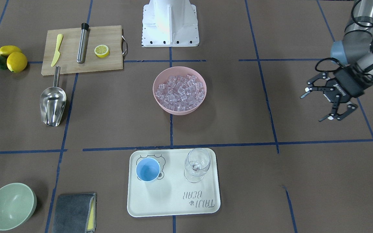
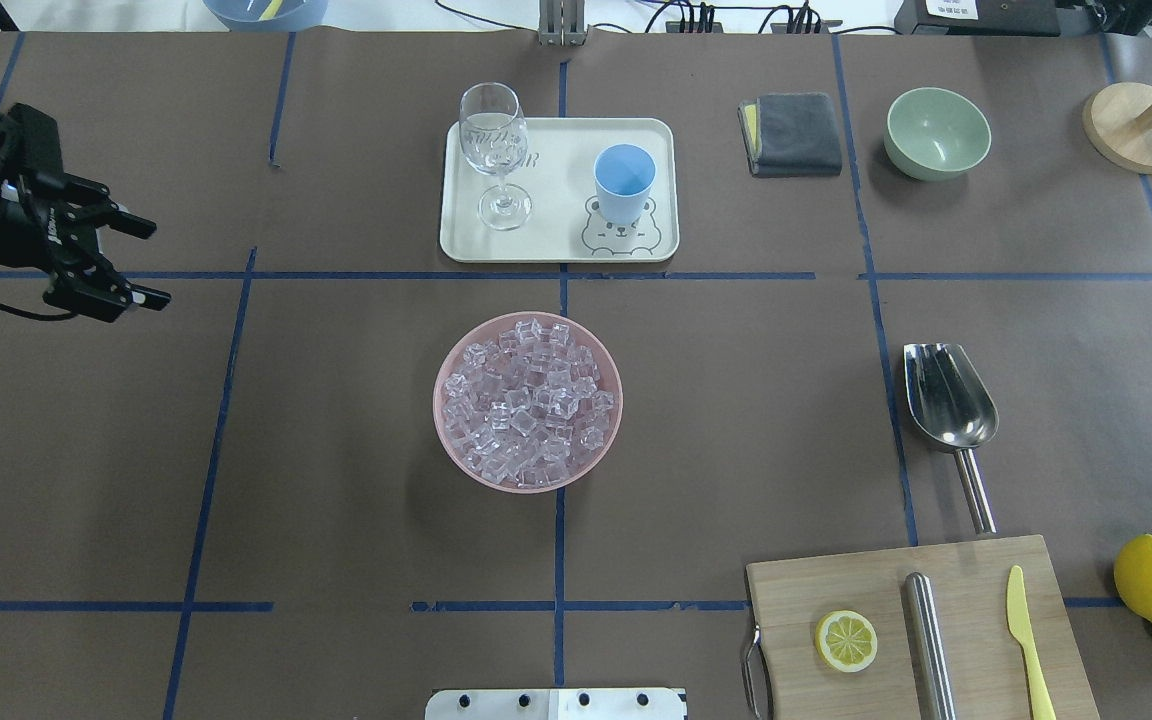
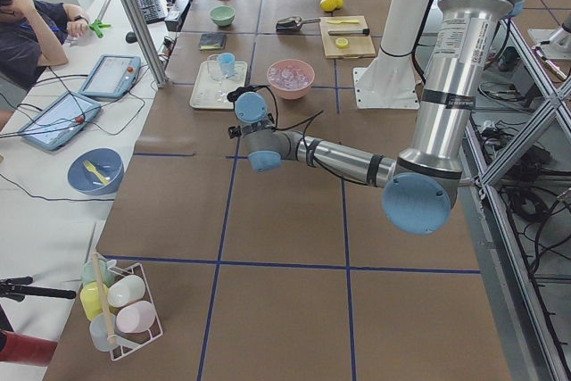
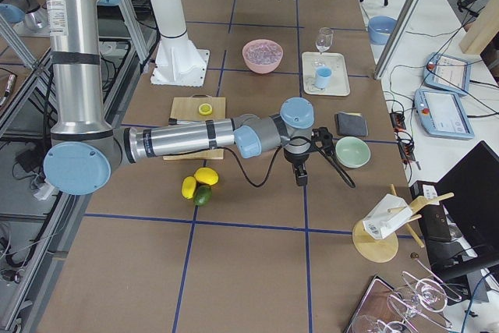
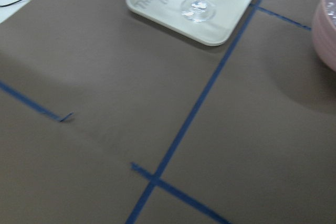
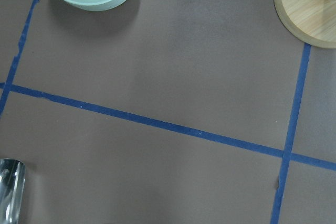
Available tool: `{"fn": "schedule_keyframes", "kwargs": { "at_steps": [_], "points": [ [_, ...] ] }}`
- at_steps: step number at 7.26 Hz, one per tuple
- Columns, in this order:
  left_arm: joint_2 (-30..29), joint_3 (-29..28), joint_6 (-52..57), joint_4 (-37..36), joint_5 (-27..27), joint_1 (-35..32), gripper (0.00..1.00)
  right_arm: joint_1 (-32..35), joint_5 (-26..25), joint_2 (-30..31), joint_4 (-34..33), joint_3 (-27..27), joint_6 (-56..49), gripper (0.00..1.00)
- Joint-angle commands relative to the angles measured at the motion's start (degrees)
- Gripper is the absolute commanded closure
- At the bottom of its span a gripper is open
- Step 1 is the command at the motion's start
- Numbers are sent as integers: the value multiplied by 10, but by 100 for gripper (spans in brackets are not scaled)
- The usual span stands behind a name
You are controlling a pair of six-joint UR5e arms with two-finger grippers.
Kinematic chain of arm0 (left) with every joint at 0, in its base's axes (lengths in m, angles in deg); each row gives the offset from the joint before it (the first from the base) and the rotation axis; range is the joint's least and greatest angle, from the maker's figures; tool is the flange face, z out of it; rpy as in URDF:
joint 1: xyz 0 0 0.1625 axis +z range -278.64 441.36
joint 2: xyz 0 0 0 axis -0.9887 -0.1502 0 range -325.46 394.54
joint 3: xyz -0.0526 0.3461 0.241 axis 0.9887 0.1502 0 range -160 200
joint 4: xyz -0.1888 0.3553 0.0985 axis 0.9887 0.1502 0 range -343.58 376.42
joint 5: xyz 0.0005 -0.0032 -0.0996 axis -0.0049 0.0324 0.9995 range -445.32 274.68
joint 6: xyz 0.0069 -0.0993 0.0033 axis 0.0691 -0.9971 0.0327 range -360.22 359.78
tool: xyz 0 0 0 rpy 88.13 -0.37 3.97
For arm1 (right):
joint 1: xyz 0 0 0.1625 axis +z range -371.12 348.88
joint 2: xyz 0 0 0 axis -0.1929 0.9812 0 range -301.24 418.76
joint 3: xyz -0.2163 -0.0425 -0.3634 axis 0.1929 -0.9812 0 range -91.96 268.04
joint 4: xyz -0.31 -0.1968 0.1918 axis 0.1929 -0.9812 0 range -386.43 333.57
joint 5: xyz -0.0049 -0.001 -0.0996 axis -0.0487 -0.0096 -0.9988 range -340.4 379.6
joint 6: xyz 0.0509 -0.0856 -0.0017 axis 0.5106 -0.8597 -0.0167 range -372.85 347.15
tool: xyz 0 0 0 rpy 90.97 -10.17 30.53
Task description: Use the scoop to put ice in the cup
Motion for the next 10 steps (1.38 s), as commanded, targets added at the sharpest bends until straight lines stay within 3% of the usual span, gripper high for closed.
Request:
{"fn": "schedule_keyframes", "kwargs": {
  "at_steps": [1, 2, 4, 6, 7, 10],
  "points": [
    [-20, -8, 3, 76, -55, 93, 1, -9, 1, 2, 12, 2, 23, 0],
    [-37, -13, 3, 79, -102, 146, 0, -11, 2, 2, 12, 5, 23, 0],
    [-79, -59, 19, 93, -116, 218, 0, -11, 2, 2, 12, 5, 23, 0],
    [-94, -71, 49, 109, -129, 236, 0, -14, 2, 1, 11, 15, 25, 0],
    [-103, -72, 48, 111, -173, 254, 0, -18, 3, 1, 11, 25, 30, 0],
    [-120, -89, 43, 113, -193, 261, 0, -78, -1, 7, 11, 93, 167, 0]
  ]
}}
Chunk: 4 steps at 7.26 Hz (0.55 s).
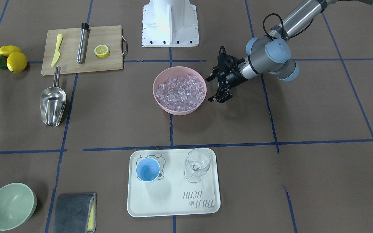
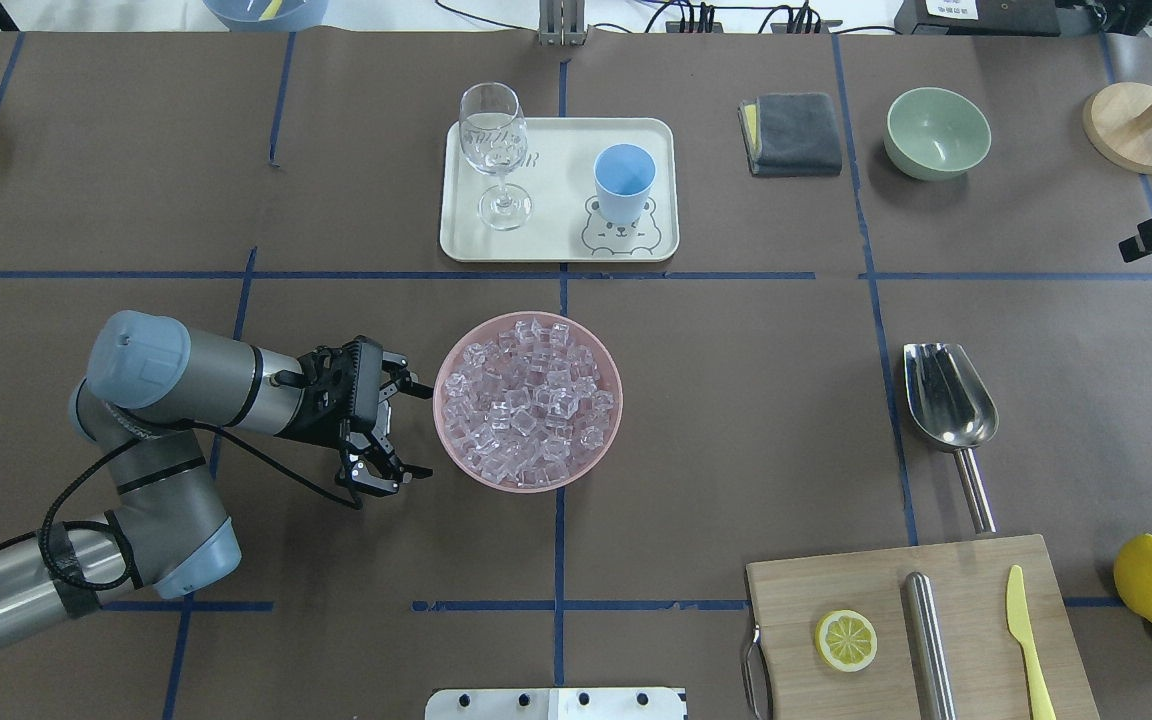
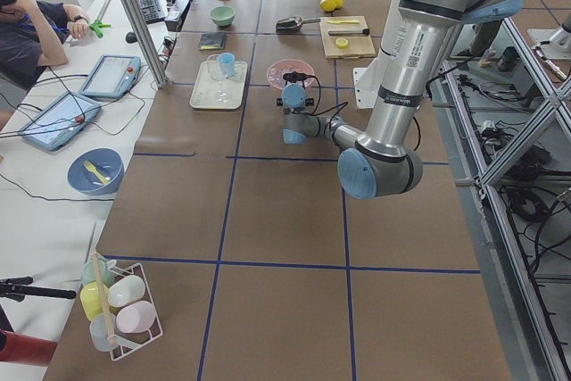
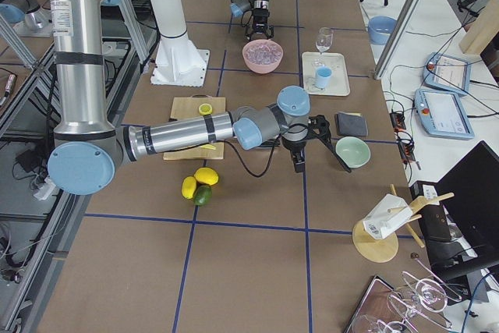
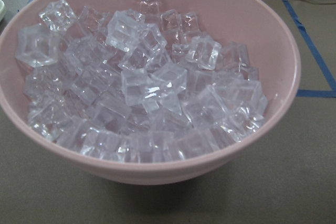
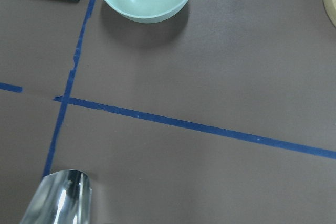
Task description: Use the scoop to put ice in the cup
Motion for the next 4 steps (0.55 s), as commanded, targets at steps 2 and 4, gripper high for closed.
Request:
{"fn": "schedule_keyframes", "kwargs": {
  "at_steps": [2, 4],
  "points": [
    [-5, -3, -3, 0, -5, 2, 0, -64, -8, 40, 0, 93, 129, 0],
    [-7, -3, -3, 0, -5, 2, 0, -115, -14, 92, 0, 160, 226, 0]
  ]
}}
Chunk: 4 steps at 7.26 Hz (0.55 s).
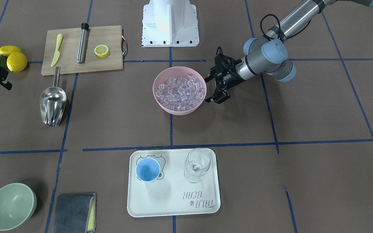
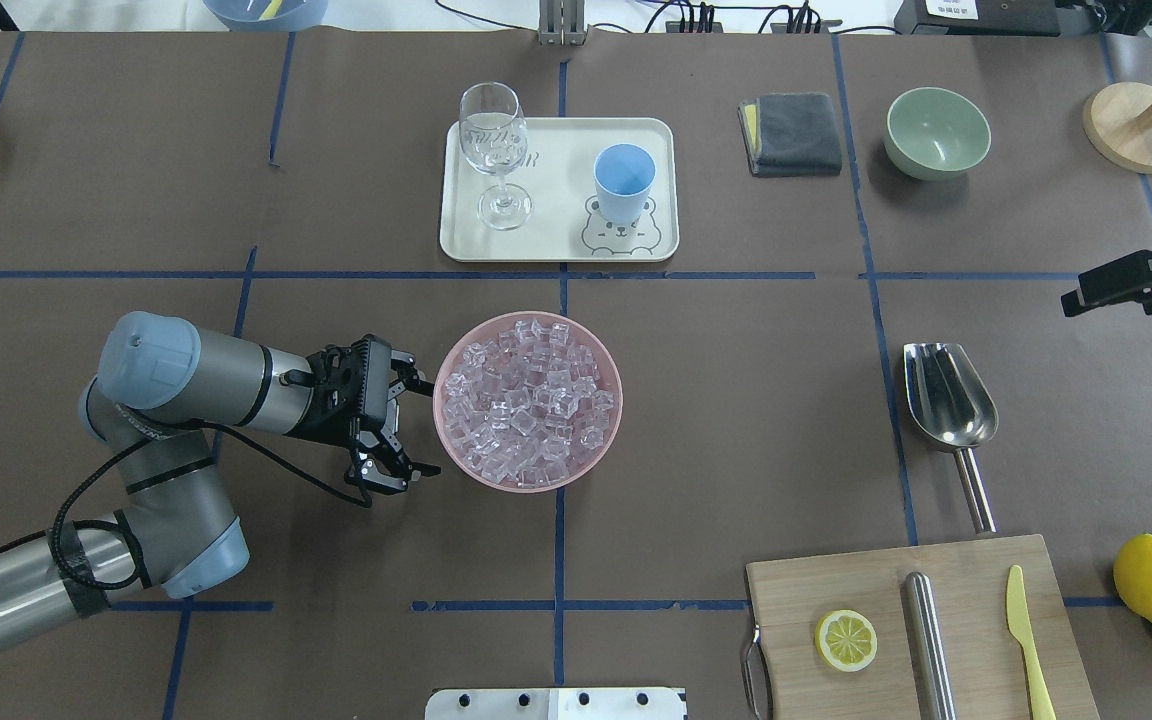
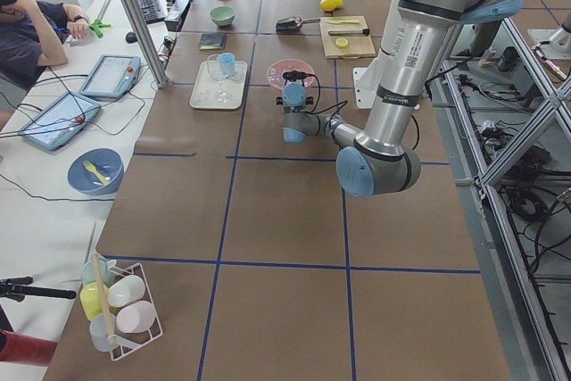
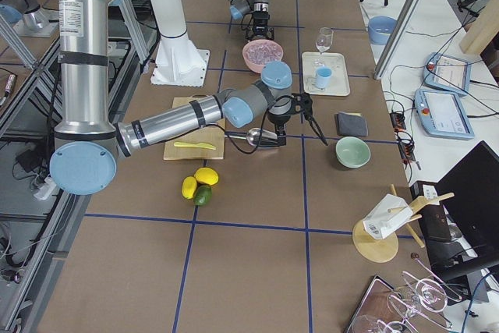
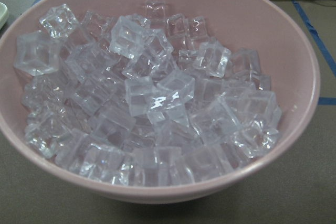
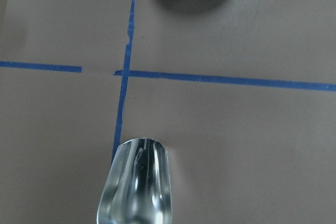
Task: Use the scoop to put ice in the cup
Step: 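Lower the right gripper onto the metal scoop handle and grasp it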
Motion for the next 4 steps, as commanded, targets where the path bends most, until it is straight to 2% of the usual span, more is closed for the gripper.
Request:
{"fn": "schedule_keyframes", "kwargs": {
  "at_steps": [1, 3, 4],
  "points": [
    [-1, 0, 0, 0, 0, 0, 0, -89, -49, 46, 0, 60, 103, 0],
    [-1, 0, 0, 1, 0, 0, 0, -188, -133, 50, 10, 65, 196, 0],
    [-1, 0, 0, 0, 0, 0, 0, -229, -152, 62, 35, 58, 235, 0]
  ]
}}
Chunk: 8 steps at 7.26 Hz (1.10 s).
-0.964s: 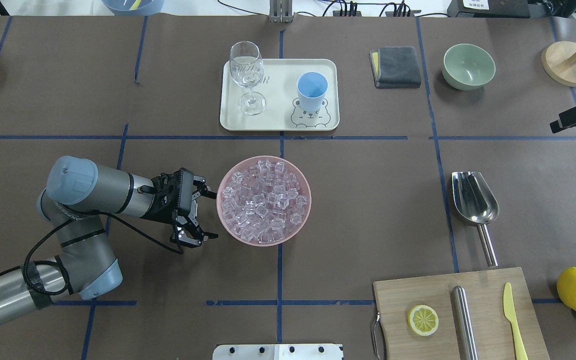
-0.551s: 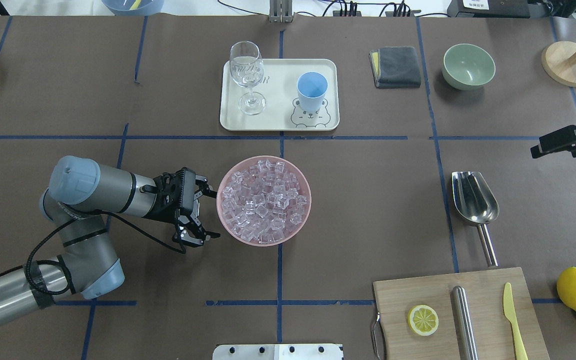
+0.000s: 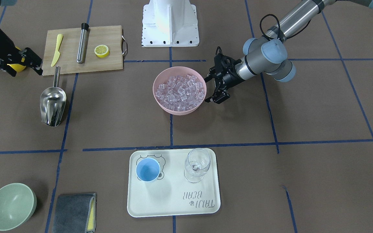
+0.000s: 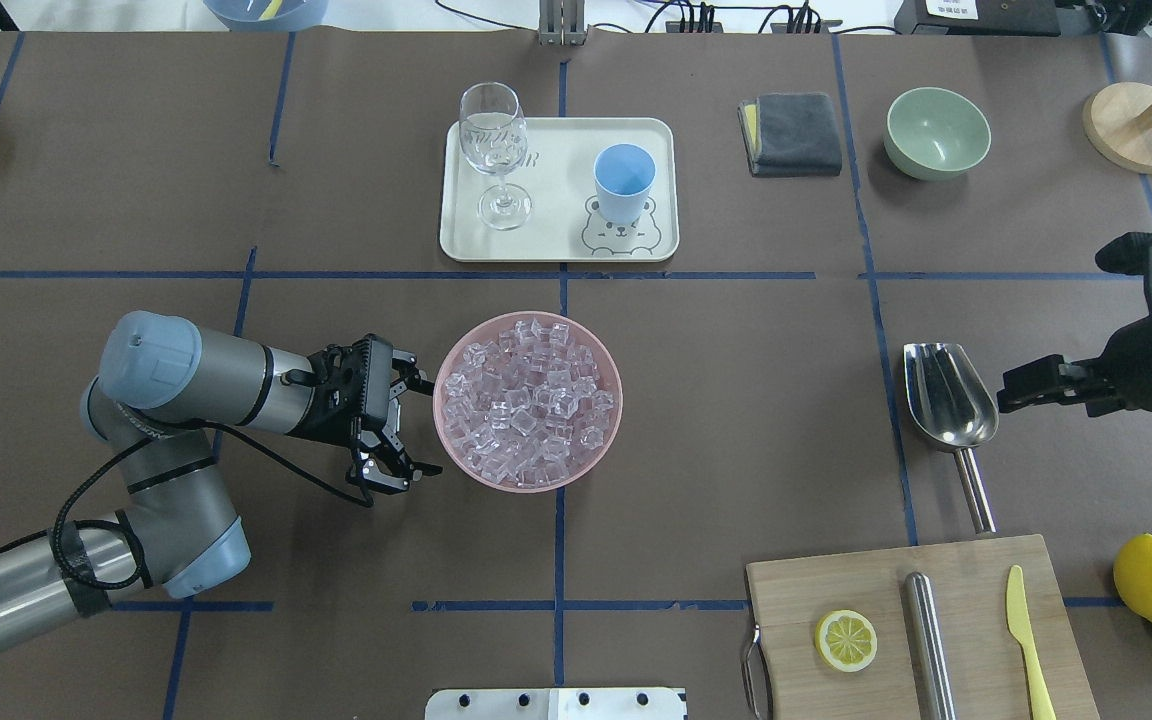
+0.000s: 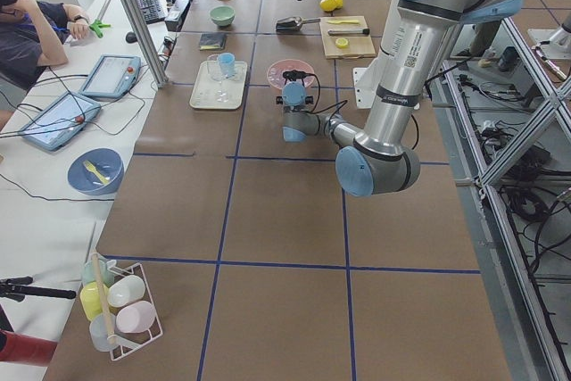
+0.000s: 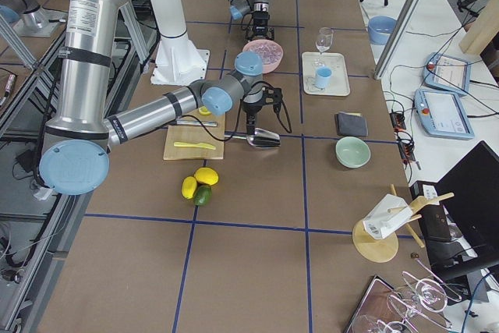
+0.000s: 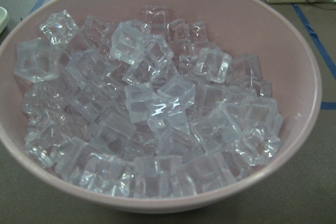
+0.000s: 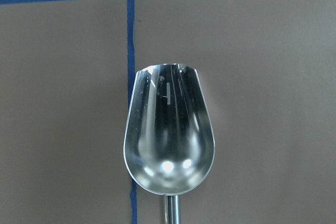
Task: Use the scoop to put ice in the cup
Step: 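Lower the right gripper onto the metal scoop handle and grasp it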
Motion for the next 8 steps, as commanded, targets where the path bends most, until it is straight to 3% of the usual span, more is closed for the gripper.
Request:
{"fn": "schedule_keyframes", "kwargs": {
  "at_steps": [1, 2, 3, 5, 6, 7, 8],
  "points": [
    [0, 0, 0, 0, 0, 0, 0, -88, -52, 12, 51, -21, 83, 0],
    [0, 0, 0, 0, 0, 0, 0, -113, -76, 12, 80, -47, 93, 1],
    [0, 0, 0, 0, 0, 0, 0, -124, -82, 12, 99, -70, 93, 9],
    [-1, 0, 0, 0, 0, 0, 0, -139, -83, 11, 100, -80, 93, 9],
    [-1, 0, 0, 0, 0, 0, 0, -142, -82, 9, 100, -80, 94, 24],
    [-1, 0, 0, 0, 0, 0, 0, -143, -82, 9, 99, -80, 93, 76],
    [-1, 0, 0, 0, 0, 0, 0, -143, -82, 9, 98, -79, 92, 100]
  ]
}}
